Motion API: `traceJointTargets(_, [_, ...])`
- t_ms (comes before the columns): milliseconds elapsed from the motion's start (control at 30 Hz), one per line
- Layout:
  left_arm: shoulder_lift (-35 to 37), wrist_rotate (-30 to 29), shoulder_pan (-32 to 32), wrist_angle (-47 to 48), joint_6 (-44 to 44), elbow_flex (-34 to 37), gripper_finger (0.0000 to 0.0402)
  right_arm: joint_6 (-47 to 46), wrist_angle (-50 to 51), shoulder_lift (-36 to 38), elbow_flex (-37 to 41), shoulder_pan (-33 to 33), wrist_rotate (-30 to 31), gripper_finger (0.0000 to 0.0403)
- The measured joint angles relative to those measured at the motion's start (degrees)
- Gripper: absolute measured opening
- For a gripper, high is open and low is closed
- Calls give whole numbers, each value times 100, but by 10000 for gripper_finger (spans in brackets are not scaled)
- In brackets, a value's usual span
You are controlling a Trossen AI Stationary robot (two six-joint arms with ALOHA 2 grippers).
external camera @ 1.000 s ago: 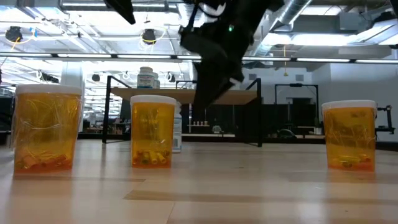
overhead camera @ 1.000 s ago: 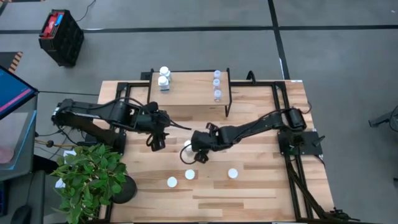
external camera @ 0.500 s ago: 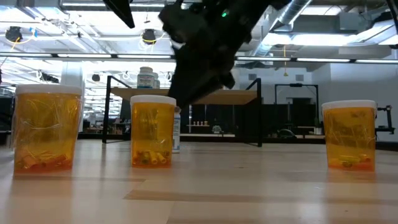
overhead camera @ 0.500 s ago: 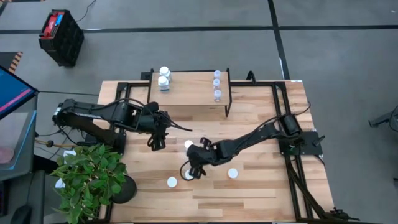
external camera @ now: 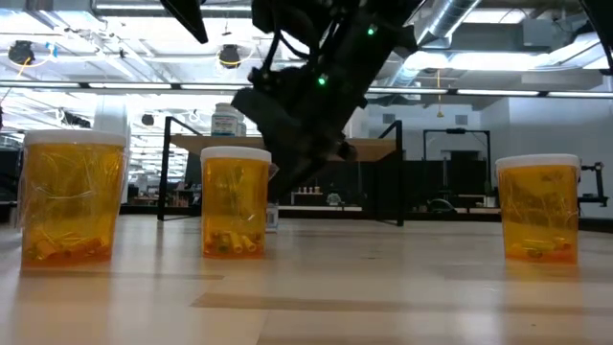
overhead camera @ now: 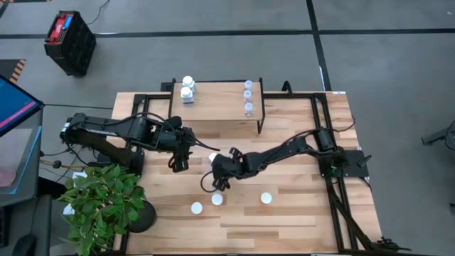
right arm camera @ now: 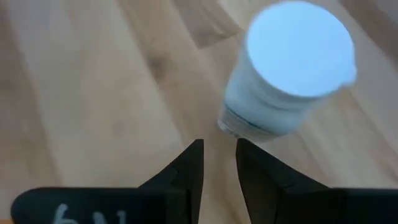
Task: Pick and place medicine bottles onto shelf by color
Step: Put the white pill bottle on the shelf aligned with the other white pill bottles
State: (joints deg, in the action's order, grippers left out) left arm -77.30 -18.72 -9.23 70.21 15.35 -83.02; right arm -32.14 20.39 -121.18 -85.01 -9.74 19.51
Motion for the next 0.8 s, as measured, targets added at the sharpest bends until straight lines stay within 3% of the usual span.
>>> traceJointTargets(433, [0,-7,0,35,24,0,223,-73,162,28,0,496,472,118])
traceJointTargets(633, [0,20,0,35,46,0,223,-14,383,283,-1,299,-482,118])
traceJointTargets(800, [-3,24,0,9,50,0,223,804,1563,1001,0,-74,-1368,118])
